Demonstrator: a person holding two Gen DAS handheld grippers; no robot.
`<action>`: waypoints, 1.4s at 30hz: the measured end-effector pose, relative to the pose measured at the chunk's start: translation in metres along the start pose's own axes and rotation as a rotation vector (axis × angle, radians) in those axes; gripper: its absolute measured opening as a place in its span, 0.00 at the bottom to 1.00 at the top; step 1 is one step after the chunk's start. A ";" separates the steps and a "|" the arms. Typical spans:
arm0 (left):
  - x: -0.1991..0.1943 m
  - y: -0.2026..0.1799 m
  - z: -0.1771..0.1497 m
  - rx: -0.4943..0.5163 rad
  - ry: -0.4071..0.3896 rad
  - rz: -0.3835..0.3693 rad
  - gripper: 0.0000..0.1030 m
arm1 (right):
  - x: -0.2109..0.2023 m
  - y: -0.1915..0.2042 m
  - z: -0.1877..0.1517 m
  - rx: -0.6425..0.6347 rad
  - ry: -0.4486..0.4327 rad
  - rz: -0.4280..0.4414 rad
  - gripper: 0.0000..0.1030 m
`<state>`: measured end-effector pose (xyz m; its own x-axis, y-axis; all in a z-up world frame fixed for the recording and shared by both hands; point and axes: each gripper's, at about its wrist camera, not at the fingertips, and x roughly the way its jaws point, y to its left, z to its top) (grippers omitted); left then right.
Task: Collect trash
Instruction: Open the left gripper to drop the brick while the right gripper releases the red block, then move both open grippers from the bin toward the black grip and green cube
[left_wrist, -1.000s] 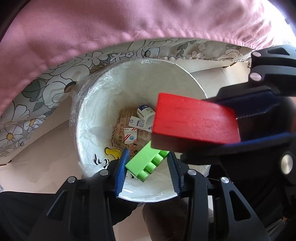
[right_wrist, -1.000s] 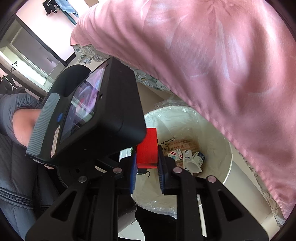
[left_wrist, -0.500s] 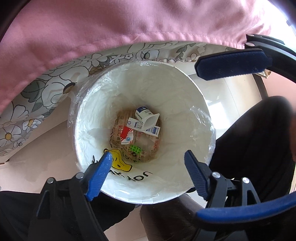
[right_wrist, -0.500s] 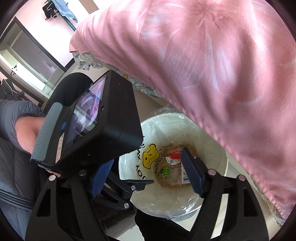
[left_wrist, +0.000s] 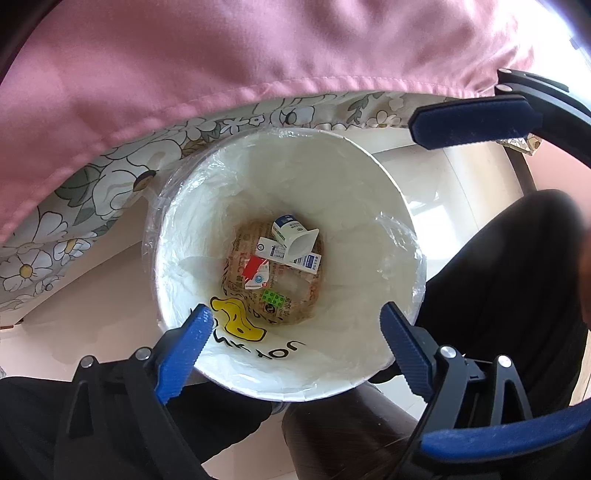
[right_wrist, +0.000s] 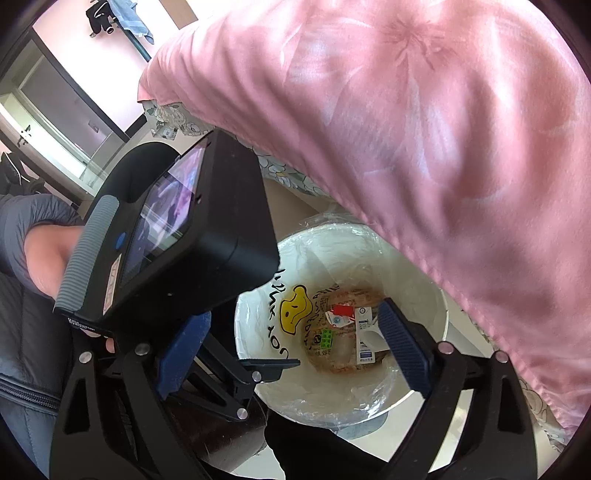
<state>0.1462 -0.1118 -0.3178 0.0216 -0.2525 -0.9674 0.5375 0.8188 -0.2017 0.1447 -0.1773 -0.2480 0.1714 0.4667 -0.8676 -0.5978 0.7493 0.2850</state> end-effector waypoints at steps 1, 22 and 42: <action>-0.002 0.000 -0.001 -0.001 -0.003 0.004 0.91 | -0.002 0.000 0.000 0.003 -0.005 -0.006 0.88; -0.081 0.007 -0.022 -0.049 -0.196 0.177 0.92 | -0.097 0.019 -0.014 0.064 -0.265 -0.119 0.88; -0.189 0.031 0.031 -0.152 -0.463 0.356 0.92 | -0.190 0.004 0.026 0.188 -0.514 -0.365 0.88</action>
<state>0.1851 -0.0544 -0.1364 0.5610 -0.1194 -0.8192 0.3042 0.9501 0.0698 0.1299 -0.2508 -0.0714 0.7172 0.2974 -0.6302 -0.2917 0.9494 0.1161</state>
